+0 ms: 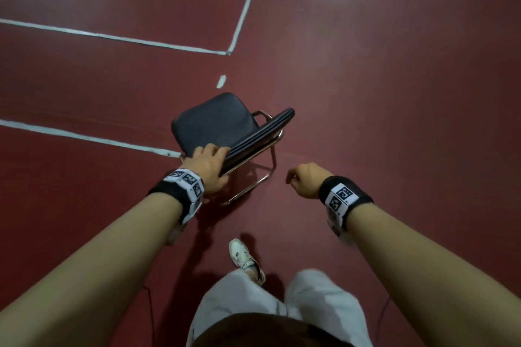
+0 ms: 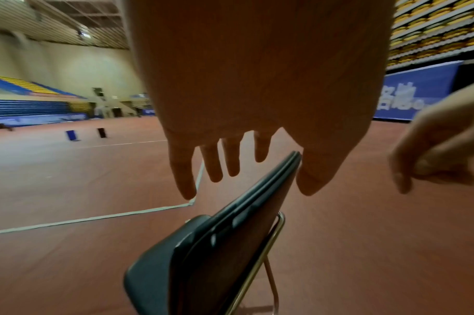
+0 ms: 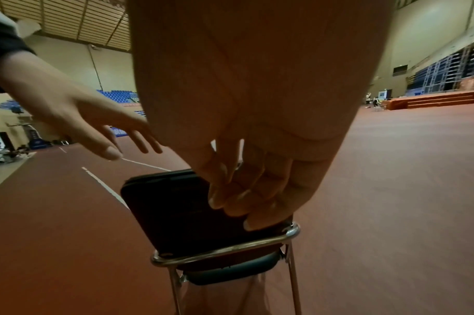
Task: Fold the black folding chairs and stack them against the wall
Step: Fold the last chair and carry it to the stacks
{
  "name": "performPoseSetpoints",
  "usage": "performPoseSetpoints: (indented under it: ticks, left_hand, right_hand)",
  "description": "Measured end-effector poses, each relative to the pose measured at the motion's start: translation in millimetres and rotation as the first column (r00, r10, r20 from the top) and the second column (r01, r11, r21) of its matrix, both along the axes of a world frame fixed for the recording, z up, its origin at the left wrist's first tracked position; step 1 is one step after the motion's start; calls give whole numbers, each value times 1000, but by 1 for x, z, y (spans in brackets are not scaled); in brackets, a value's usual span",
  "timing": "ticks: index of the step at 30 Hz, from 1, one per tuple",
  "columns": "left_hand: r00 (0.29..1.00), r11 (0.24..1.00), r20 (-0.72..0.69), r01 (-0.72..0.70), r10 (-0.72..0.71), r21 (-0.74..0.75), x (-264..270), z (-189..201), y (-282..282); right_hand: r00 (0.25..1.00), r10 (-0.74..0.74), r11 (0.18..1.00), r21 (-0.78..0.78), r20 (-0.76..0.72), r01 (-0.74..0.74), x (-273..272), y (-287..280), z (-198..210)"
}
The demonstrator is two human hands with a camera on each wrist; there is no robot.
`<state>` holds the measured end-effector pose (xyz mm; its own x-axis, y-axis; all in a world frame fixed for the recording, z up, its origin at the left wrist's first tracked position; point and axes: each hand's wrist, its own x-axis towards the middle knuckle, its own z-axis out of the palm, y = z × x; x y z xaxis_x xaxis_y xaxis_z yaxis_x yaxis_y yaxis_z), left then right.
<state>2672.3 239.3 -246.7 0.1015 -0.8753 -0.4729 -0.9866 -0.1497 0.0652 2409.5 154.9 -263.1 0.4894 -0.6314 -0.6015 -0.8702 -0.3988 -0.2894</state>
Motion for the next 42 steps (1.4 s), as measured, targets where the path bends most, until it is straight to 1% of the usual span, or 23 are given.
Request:
performPoseSetpoints:
  ticks: [1, 2, 4, 5, 7, 8, 10, 11, 13, 15, 17, 19, 20, 23, 25, 30, 33, 35, 36, 37, 39, 40, 42]
  left_hand:
    - [1000, 1000, -1, 12, -12, -12, 1, -13, -16]
    - [999, 999, 16, 40, -40, -22, -10, -11, -22]
    - [998, 998, -11, 62, -62, 33, 1, -38, -48]
    - [997, 997, -4, 71, -71, 30, -7, -38, -47]
    - [997, 994, -15, 74, -73, 81, 7, -64, -71]
    - [997, 994, -12, 81, -80, 68, 7, -63, -69]
    - [998, 994, -36, 49, -45, 100, 19, -88, -88]
    - [997, 994, -50, 59, -54, 88, 18, -86, -87]
    - [996, 992, -28, 85, -83, 96, 29, -100, -92]
    - [982, 982, 31, 184, -186, 51, 33, -103, -92]
    - [986, 984, -12, 169, -169, 62, 40, -101, -98]
    - [989, 988, -97, 123, -114, 97, 63, -96, -120]
    - [983, 986, -161, 113, -92, 125, 68, -93, -123]
    - [968, 979, -248, 16, 35, 202, 102, -76, -152]
    - [973, 976, -213, -40, 86, 213, 128, -68, -176]
    - [967, 969, -231, -52, 109, 240, 151, -64, -198]
    - [955, 969, -265, -70, 134, 237, 162, -68, -202]
    - [943, 967, -298, -78, 150, 241, 164, -69, -200]
    - [938, 967, -316, -63, 142, 249, 168, -71, -202]
    - [936, 968, -326, -53, 134, 244, 170, -72, -204]
    - [933, 974, -347, -23, 102, 223, 171, -72, -204]
    - [930, 975, -356, -5, 87, 224, 175, -74, -206]
    - [927, 974, -369, 23, 64, 227, 183, -76, -209]
  right_hand:
    - [1000, -23, 1000, -1, 3, 23, 10, -12, -9]
    - [999, -36, 999, -12, 18, 36, 10, -15, -4]
    - [998, -68, 997, 37, -5, 68, 38, -30, -30]
    - [999, -50, 998, 47, -6, 50, 39, -27, -27]
    - [998, -58, 995, 80, -10, 58, 64, -42, -52]
    - [999, -54, 995, 87, 7, 53, 68, -40, -50]
    - [998, -60, 994, 92, 6, 59, 82, -60, -78]
    - [997, -72, 993, 92, 5, 72, 81, -60, -77]
    - [997, -77, 987, 138, -13, 79, 94, -75, -102]
    - [996, -75, 978, 191, -43, 82, 99, -83, -118]
    - [990, -122, 958, 254, -72, 137, 102, -84, -129]
    - [985, -152, 941, 292, -87, 171, 118, -102, -142]
    - [979, -180, 930, 308, -99, 202, 117, -98, -143]
    - [962, -256, 901, 336, -95, 273, 134, -112, -149]
    - [949, -300, 886, 342, -95, 314, 150, -129, -157]
    - [897, -417, 802, 403, -150, 440, 168, -149, -169]
    - [824, -540, 702, 447, -175, 555, 173, -156, -179]
    - [740, -640, 590, 485, -207, 646, 174, -156, -186]
    - [658, -715, 478, 523, -236, 706, 178, -155, -193]
    - [548, -793, 337, 560, -265, 757, 180, -153, -197]
    - [336, -880, 80, 594, -335, 801, 183, -149, -205]
    - [258, -896, -9, 597, -361, 802, 186, -148, -209]
    - [183, -908, -85, 593, -377, 801, 195, -144, -217]
